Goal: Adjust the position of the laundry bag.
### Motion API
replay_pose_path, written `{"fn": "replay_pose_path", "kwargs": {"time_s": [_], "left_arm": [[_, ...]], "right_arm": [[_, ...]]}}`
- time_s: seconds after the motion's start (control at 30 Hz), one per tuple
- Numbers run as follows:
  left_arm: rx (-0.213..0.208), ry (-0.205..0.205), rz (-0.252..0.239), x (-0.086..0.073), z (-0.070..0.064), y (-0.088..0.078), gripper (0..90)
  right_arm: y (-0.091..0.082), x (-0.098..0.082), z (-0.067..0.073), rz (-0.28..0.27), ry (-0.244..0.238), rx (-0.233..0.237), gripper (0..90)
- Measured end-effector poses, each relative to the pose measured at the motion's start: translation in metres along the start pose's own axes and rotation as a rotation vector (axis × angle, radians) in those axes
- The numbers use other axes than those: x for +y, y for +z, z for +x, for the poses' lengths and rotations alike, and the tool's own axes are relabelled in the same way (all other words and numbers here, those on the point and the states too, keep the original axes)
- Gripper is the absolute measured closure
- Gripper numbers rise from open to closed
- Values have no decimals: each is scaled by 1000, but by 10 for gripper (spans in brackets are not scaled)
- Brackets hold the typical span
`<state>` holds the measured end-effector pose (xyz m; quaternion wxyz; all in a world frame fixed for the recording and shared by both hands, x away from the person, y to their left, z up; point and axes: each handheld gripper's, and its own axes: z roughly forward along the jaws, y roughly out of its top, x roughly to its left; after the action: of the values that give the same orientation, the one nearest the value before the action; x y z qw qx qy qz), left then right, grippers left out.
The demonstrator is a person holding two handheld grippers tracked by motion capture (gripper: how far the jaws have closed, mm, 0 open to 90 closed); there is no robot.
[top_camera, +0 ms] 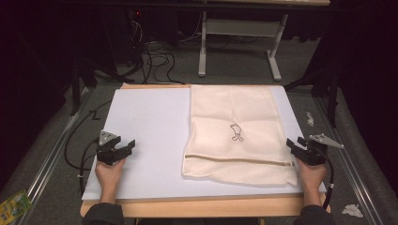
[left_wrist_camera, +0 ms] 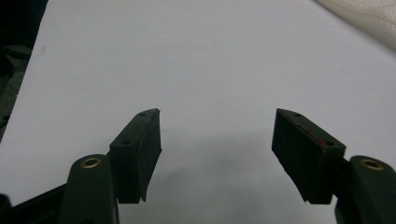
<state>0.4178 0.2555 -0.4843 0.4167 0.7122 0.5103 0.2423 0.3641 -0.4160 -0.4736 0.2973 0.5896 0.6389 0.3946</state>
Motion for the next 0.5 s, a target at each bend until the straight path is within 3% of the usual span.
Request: {"fn": "replay_pose_path", "kwargs": {"time_s": [0.23, 0.43, 0.5], "left_arm": [[-8, 18, 21, 1, -1, 2, 342], [-26, -4, 46, 3, 1, 4, 377], [-23, -18, 60, 4, 2, 5, 386]], "right_arm": [[0, 0, -1, -1, 17, -12, 452], [1, 1, -5, 20, 54, 8, 437], [3, 2, -5, 26, 45, 13, 444]]}}
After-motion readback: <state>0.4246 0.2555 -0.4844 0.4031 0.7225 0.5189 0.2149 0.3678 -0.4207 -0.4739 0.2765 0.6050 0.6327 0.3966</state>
